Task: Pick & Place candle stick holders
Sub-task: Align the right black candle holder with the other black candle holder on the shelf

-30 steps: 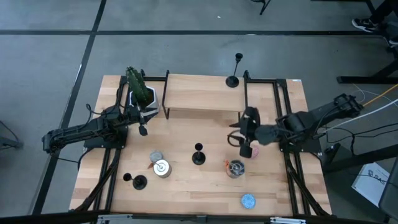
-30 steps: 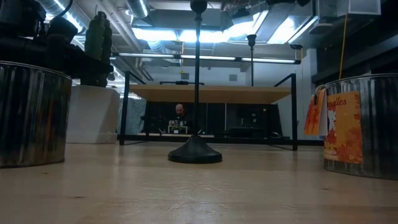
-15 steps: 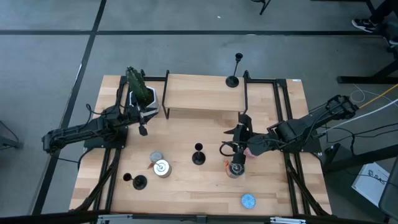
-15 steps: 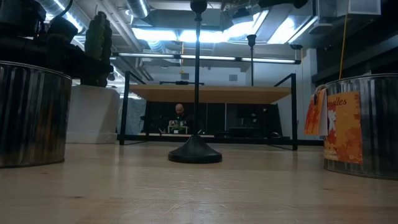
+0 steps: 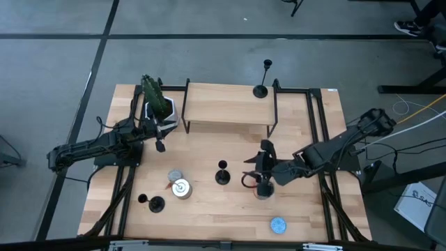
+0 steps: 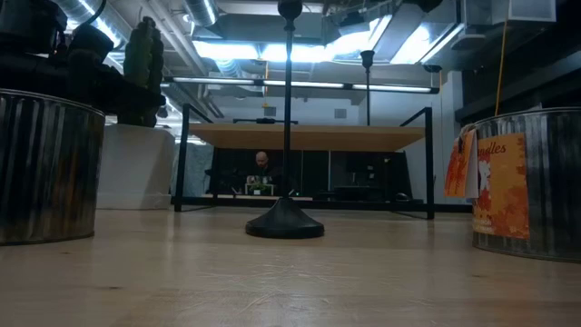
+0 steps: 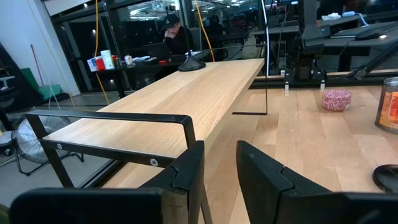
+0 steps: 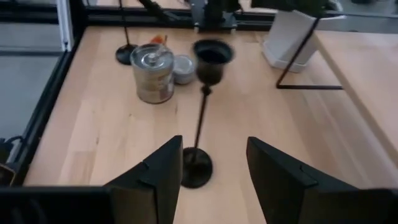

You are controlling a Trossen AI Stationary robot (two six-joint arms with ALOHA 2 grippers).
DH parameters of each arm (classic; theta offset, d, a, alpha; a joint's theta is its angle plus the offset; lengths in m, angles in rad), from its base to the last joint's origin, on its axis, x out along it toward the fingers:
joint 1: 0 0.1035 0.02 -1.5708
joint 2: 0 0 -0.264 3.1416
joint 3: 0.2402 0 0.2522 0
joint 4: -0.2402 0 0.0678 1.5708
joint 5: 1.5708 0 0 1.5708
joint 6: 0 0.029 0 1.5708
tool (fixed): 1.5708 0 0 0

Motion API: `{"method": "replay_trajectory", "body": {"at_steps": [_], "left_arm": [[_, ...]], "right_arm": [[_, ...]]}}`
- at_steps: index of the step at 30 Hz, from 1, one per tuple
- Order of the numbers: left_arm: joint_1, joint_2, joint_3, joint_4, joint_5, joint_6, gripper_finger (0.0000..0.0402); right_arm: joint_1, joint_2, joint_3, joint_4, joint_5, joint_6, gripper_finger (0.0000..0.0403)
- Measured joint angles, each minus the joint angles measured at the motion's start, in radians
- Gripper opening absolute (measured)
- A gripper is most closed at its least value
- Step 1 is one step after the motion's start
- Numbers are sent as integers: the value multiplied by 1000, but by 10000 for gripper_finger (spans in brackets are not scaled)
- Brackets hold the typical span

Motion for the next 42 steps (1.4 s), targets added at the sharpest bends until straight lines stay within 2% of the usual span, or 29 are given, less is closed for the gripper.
{"method": "replay_trajectory", "body": {"at_steps": [5, 22, 38, 42], "left_arm": [[0, 0, 0, 0, 0, 0, 88], [0, 0, 0, 0, 0, 0, 88], [0, 0, 0, 0, 0, 0, 88], [0, 0, 0, 0, 0, 0, 88]], "right_arm": [[27, 29, 0, 44, 3, 0, 181], [102, 134, 0, 188, 116, -3, 181], [-1, 276, 0, 353, 142, 33, 181], [-40, 293, 0, 351, 109, 68, 181]]}}
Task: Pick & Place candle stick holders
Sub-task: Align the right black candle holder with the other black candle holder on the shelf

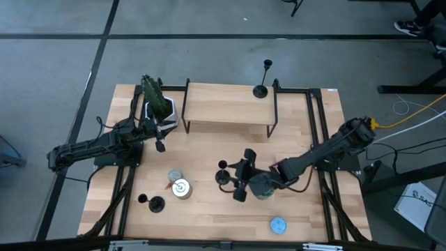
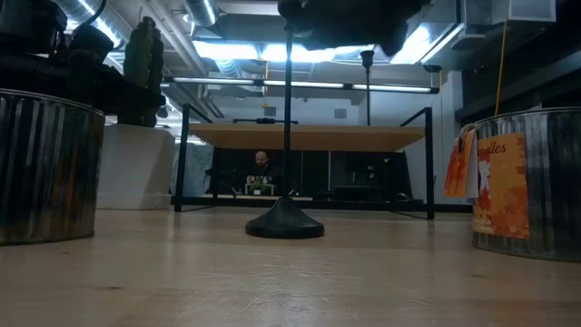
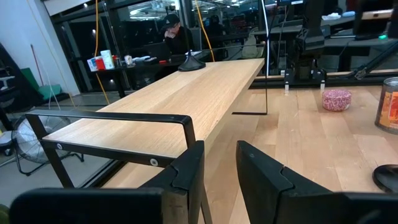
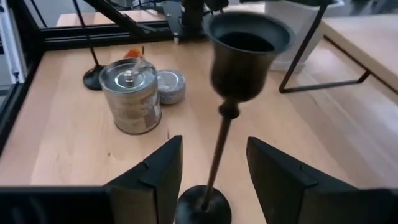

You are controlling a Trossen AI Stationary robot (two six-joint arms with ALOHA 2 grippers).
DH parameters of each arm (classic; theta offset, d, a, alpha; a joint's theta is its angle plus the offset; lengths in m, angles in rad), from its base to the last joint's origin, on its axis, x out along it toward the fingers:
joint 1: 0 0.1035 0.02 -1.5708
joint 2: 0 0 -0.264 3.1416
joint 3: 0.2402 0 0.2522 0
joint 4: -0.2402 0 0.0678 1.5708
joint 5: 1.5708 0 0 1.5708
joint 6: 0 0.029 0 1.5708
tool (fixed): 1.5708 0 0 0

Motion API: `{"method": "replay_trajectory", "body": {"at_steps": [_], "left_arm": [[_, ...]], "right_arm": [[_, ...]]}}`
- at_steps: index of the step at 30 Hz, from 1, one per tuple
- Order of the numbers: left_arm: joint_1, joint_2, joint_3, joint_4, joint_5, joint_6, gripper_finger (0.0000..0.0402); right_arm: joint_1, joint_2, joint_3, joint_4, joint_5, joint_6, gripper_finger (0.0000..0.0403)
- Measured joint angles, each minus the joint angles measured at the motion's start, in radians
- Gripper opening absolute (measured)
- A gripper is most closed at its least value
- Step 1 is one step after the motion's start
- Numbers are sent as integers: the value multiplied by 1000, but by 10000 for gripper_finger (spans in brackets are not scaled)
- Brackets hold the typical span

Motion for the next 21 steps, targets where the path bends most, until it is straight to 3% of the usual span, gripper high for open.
{"method": "replay_trajectory", "body": {"at_steps": [12, 21], "left_arm": [[0, 0, 0, 0, 0, 0, 88], [0, 0, 0, 0, 0, 0, 88]], "right_arm": [[-69, 2, 0, -1, -81, 0, 178], [-84, 2, 0, 28, -101, -28, 137]]}}
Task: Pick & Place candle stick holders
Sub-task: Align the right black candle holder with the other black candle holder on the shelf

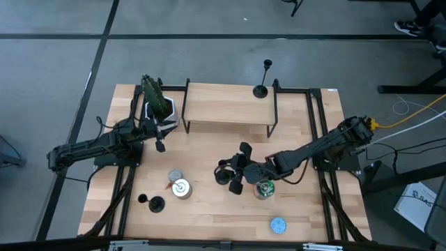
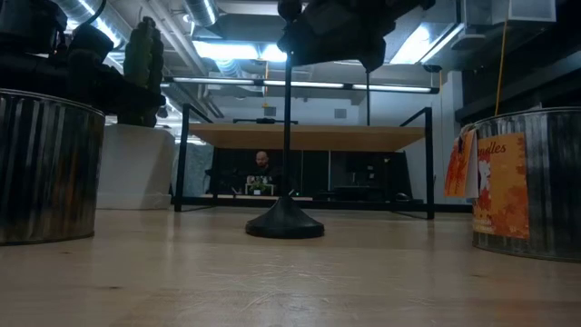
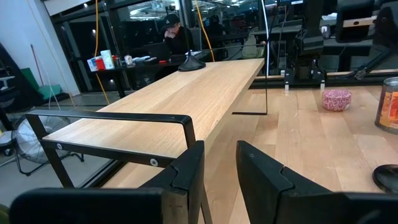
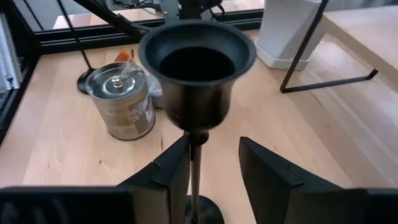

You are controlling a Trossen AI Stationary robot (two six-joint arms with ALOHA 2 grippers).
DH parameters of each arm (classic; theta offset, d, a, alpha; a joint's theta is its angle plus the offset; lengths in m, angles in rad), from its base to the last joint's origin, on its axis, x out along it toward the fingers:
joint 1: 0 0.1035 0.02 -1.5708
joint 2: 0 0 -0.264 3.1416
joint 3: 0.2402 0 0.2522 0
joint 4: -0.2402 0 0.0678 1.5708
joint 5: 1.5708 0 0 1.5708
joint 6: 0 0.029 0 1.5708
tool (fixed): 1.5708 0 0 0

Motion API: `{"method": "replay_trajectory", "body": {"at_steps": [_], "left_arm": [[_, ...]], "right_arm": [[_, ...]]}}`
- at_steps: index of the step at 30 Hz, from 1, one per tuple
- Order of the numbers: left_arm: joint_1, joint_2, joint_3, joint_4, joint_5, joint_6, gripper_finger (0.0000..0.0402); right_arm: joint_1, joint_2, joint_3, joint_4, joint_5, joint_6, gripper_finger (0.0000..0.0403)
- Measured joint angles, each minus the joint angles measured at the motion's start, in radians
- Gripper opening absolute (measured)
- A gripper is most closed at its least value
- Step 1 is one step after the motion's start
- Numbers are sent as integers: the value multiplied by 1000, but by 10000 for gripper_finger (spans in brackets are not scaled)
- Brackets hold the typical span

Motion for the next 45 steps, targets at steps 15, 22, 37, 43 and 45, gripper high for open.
{"method": "replay_trajectory", "body": {"at_steps": [15, 22, 37, 43, 45], "left_arm": [[0, 0, 0, 0, 0, 0, 88], [0, 0, 0, 0, 0, 0, 88], [0, 0, 0, 0, 0, 0, 88], [0, 0, 0, 0, 0, 0, 88], [0, 0, 0, 0, 0, 0, 88]], "right_arm": [[-43, 0, 0, 32, -77, -48, 45], [-44, 0, 0, 27, -81, -49, 26], [-43, -3, 0, 22, -143, -47, 23], [-42, -3, 0, 26, -162, -47, 23], [-38, -6, 0, 25, -164, -47, 23]]}}
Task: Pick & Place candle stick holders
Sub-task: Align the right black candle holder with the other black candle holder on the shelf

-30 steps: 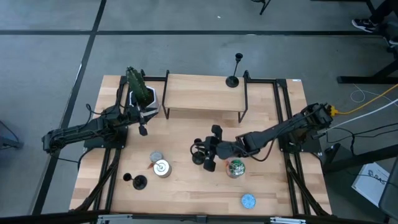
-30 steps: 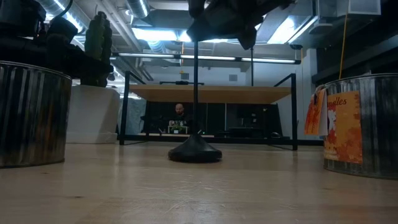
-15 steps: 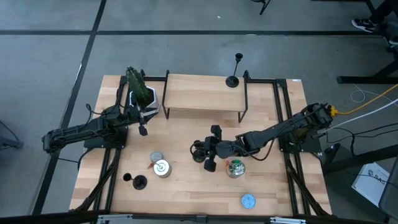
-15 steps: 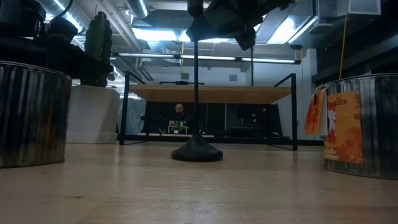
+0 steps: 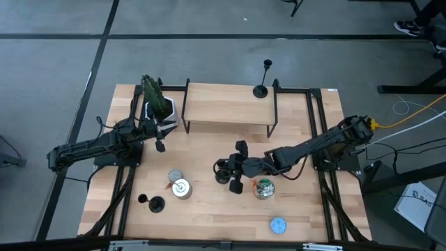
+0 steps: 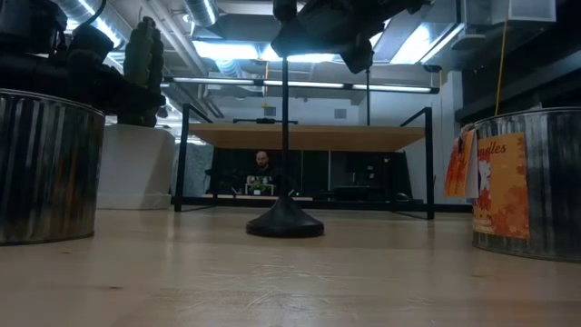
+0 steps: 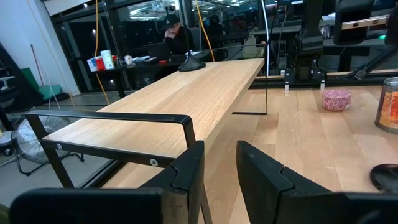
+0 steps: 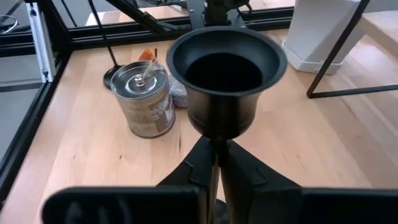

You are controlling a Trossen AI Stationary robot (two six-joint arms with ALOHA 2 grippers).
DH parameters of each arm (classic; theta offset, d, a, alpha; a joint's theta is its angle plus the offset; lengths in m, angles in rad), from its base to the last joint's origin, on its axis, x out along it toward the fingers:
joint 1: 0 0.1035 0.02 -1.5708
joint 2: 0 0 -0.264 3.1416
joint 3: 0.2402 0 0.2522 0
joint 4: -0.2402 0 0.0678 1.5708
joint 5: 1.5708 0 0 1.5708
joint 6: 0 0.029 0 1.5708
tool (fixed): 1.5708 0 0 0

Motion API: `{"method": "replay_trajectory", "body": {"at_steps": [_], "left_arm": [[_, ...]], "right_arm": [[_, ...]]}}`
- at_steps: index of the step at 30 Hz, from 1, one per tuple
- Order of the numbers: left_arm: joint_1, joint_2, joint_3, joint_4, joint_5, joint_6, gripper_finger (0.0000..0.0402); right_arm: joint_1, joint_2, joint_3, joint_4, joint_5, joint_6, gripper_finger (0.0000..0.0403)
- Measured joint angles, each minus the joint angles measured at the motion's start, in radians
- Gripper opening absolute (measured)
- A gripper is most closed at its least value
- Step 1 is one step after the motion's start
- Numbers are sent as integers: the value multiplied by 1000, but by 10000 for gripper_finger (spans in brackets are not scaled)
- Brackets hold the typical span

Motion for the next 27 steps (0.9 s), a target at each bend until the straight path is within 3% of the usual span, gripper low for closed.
{"method": "replay_trajectory", "body": {"at_steps": [11, 27], "left_arm": [[0, 0, 0, 0, 0, 0, 88], [0, 0, 0, 0, 0, 0, 88]], "right_arm": [[24, -37, -2, 11, 55, -25, 22], [24, -105, -1, -11, 52, -110, 22]]}}
